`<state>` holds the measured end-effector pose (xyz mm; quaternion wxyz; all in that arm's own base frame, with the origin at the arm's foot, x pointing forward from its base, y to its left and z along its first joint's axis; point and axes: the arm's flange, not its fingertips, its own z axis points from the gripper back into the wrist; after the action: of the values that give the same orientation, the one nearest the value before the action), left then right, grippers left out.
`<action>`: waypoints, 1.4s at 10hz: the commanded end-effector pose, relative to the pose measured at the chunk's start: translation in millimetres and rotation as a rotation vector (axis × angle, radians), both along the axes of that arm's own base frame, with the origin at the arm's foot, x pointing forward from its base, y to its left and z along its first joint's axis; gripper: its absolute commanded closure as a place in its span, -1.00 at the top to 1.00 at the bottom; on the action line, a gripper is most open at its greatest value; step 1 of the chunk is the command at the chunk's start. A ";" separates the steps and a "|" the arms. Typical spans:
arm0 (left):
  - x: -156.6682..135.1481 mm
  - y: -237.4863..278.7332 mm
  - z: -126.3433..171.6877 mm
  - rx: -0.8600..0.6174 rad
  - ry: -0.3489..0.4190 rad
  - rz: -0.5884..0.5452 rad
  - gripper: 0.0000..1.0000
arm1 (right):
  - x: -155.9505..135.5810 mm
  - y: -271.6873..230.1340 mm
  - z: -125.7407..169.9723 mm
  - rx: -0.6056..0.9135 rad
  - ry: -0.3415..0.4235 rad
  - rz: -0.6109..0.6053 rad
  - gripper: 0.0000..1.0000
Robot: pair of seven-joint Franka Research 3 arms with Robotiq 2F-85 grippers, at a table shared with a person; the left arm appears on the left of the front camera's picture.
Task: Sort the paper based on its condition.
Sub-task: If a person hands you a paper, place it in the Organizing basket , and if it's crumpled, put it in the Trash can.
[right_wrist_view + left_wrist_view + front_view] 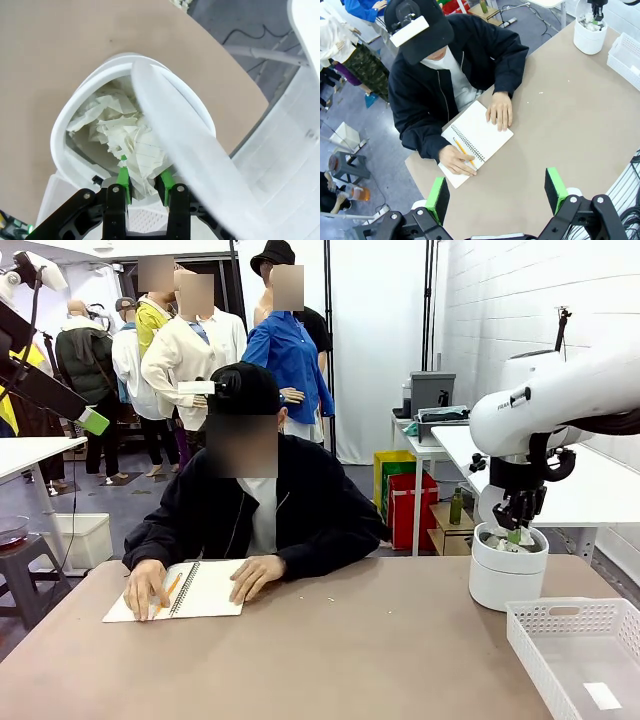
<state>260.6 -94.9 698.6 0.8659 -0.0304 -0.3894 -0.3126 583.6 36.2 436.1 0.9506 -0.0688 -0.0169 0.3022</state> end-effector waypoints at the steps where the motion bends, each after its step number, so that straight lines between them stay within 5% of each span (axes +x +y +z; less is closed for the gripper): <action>1: -0.2 0.5 0.3 0.000 -0.001 0.001 1.00 | -1.4 2.5 -7.6 -0.047 -0.008 -0.017 -0.52; 4: -0.2 0.5 0.3 0.000 -0.001 0.001 1.00 | 0.0 0.0 0.0 0.000 0.000 0.000 -0.52; 8: -0.2 0.5 0.3 0.000 -0.001 0.001 1.00 | -0.8 0.2 -2.9 -0.033 0.002 -0.002 0.96; 14: -0.2 0.5 0.3 0.000 -0.001 0.001 1.00 | -20.3 4.5 9.6 -0.043 -0.015 -0.001 1.00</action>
<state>260.6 -94.9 698.6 0.8659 -0.0304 -0.3893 -0.3126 576.5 40.2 444.4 0.9479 -0.0797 -0.0191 0.3078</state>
